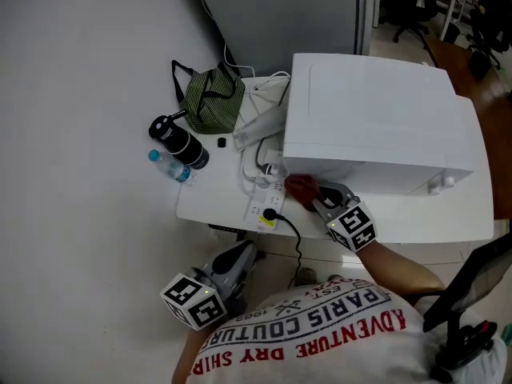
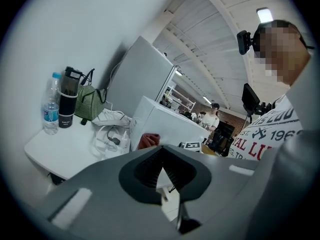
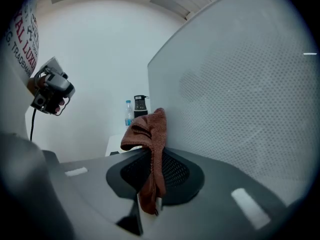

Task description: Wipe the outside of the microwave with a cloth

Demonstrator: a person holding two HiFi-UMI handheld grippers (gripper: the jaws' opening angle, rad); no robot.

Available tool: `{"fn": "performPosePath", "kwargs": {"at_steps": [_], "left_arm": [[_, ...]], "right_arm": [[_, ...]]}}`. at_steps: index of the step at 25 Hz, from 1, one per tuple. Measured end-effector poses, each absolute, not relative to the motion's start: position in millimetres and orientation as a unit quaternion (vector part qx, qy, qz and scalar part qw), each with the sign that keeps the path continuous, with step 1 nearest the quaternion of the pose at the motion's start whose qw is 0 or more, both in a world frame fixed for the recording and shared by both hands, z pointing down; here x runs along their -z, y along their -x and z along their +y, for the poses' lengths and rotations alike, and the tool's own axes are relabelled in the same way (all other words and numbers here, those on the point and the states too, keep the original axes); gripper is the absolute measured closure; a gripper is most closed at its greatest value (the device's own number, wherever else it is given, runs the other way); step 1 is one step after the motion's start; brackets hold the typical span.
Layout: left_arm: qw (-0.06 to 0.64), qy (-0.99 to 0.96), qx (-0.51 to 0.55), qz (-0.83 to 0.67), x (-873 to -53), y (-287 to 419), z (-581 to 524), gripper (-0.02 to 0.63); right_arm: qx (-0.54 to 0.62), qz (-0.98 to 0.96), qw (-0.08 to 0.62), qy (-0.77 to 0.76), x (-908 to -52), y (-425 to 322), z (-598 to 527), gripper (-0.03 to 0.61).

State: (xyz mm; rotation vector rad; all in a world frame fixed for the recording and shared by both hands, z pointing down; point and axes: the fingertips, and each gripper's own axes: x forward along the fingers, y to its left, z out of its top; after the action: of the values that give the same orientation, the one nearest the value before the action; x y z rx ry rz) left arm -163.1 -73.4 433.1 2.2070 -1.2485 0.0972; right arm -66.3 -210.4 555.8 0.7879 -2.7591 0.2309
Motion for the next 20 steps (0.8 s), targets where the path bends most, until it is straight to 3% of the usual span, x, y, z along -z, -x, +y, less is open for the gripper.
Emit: {"fn": "performPosePath", "kwargs": {"at_steps": [20], "left_arm": [[0.303,-0.918,-0.086,-0.241,-442,-16,-145,0.607]], "right_arm": [[-0.124,-0.842,0.135,-0.507,-559,-189,-207,0.535]]}}
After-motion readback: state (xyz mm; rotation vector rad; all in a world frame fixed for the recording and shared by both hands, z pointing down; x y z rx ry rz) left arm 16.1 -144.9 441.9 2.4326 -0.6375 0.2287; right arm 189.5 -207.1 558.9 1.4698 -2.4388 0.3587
